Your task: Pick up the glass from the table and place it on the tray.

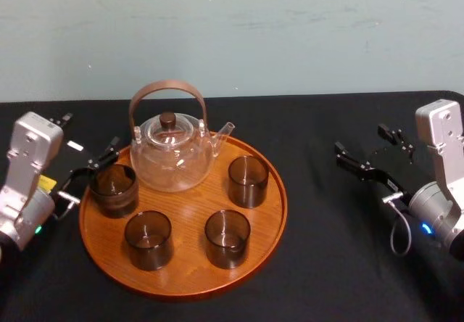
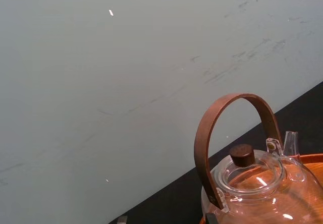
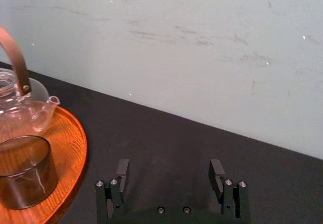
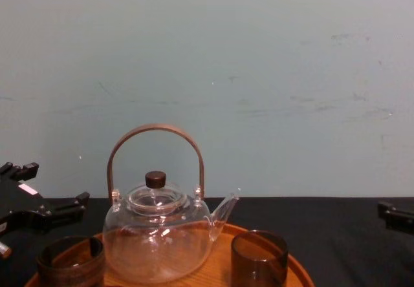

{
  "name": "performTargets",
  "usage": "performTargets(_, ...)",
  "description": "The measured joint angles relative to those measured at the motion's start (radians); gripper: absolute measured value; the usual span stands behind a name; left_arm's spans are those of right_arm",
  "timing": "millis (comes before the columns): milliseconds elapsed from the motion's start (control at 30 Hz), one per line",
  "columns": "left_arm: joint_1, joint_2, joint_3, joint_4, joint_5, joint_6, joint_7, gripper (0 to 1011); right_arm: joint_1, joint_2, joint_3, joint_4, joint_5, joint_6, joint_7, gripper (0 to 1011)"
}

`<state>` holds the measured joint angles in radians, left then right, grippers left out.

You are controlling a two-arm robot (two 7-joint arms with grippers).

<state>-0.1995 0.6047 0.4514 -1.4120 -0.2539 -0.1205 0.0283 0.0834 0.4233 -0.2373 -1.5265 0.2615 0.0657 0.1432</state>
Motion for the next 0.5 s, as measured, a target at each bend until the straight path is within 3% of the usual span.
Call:
performTargets(333, 0.0, 0.0, 0.0, 0.0, 0.0, 0.0, 0.0, 1001, 0.01, -0.045, 0.011, 0.044, -0.024, -0.001, -0.012, 1002)
performTargets(500, 0.0, 0.0, 0.0, 0.0, 0.0, 0.0, 0.0, 1001, 0.01, -0.044, 0.011, 0.044, -0.024, -0.001, -0.012, 1002)
